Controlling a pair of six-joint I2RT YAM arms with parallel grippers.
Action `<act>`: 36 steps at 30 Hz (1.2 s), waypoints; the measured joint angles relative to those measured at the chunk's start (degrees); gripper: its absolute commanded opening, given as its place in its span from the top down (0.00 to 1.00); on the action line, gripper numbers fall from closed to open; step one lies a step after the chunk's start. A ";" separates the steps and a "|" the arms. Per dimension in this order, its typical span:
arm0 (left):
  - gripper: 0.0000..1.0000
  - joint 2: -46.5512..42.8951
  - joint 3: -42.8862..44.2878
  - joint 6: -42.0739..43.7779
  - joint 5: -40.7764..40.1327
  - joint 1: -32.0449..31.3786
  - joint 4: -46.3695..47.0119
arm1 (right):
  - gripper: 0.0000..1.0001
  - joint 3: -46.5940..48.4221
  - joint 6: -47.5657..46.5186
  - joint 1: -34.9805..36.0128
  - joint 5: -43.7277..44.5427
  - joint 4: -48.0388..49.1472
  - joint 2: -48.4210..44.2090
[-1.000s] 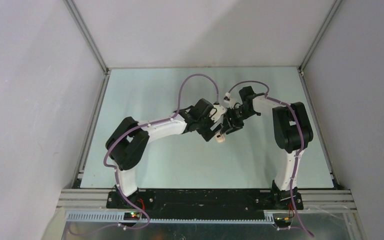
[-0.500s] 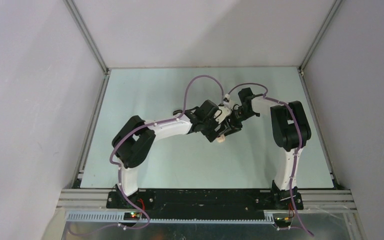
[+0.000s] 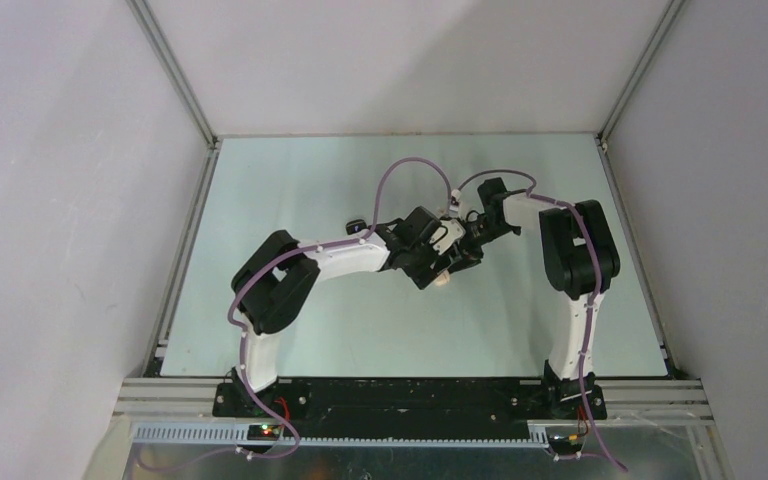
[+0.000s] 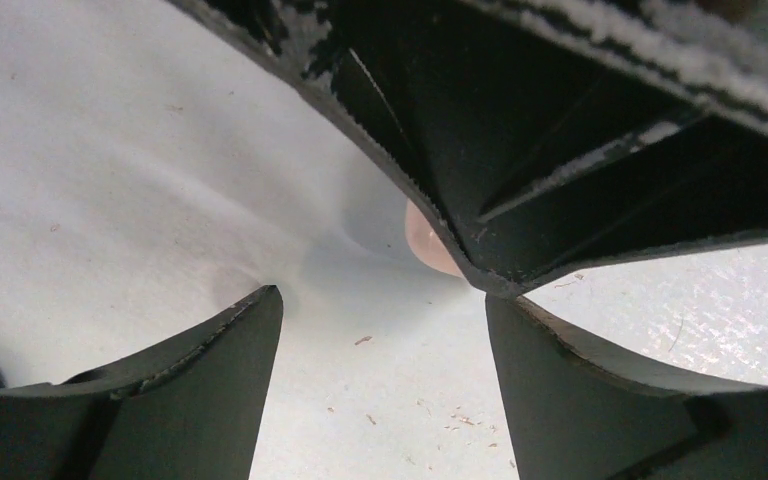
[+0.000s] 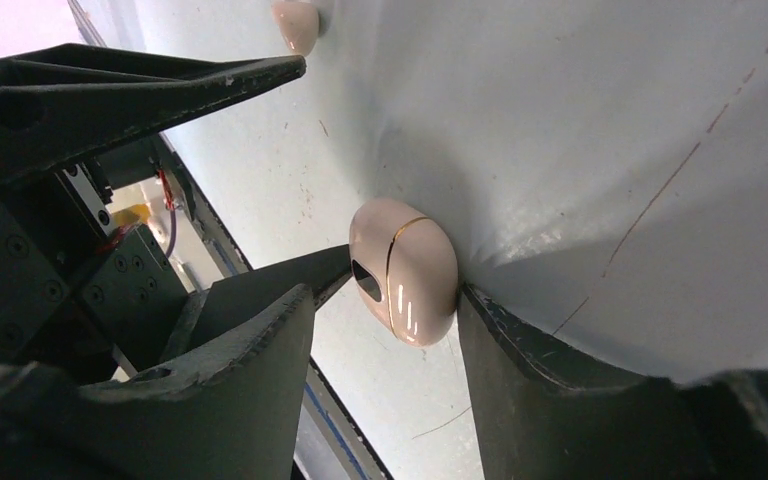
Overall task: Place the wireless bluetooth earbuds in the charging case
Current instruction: Pick up the charging case from the center of the board.
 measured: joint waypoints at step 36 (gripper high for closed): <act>0.22 0.92 0.39 0.00 -0.50 -0.96 -1.25 | 0.68 -1.27 -0.39 1.01 -0.90 0.81 -0.26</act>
